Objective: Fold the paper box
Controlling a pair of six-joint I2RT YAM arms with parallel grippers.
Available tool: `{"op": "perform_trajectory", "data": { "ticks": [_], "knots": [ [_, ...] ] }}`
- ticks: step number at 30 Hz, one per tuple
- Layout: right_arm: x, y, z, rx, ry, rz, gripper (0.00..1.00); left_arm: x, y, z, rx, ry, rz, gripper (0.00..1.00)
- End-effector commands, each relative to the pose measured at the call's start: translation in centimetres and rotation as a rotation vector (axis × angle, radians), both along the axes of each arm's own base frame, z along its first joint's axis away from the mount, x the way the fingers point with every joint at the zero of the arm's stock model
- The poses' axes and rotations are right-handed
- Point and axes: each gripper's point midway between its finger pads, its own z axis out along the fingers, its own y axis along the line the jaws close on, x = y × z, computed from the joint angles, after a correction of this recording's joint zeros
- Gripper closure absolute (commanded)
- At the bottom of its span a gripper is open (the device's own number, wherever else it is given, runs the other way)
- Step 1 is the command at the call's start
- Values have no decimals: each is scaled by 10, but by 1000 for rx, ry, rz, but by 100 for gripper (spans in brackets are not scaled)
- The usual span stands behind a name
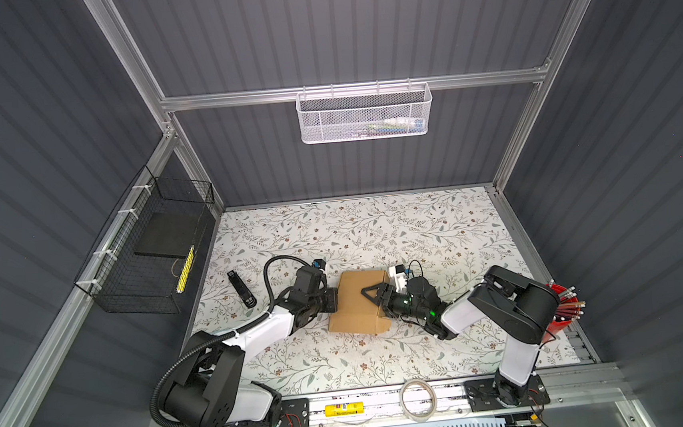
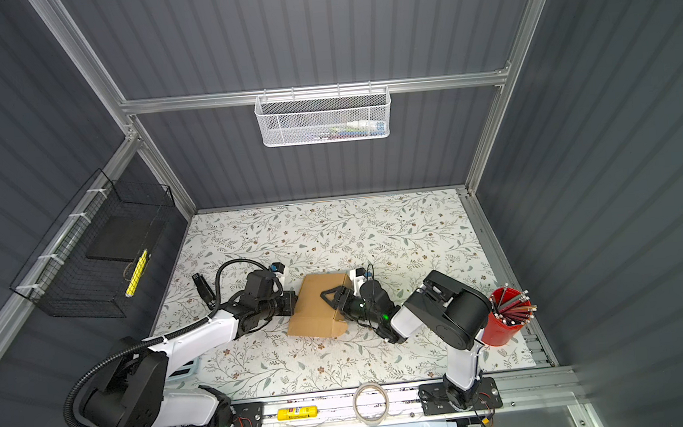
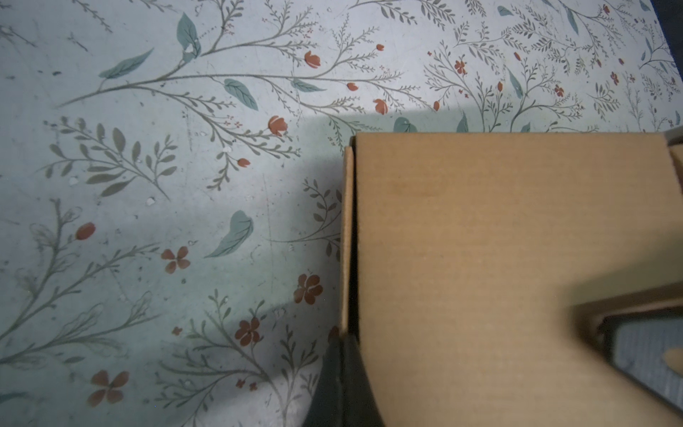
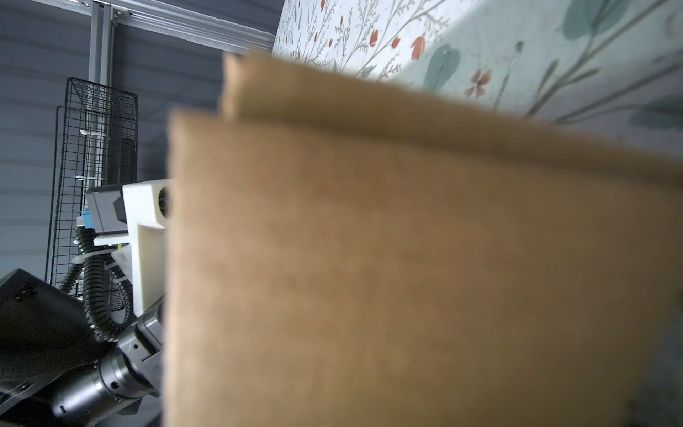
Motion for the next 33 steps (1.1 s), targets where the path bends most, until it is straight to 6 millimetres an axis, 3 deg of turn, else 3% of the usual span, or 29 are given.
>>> {"op": "perform_trajectory", "data": {
  "ticks": [1, 18, 33],
  "knots": [
    [1, 9, 3, 15, -8, 18, 31, -2, -4, -2, -1, 24, -27, 100],
    [2, 14, 2, 21, -2, 22, 36, -1, -8, -3, -29, 29, -24, 96],
    [1, 11, 3, 17, -4, 16, 40, 5, -5, 12, -32, -6, 4, 81]
  ]
}}
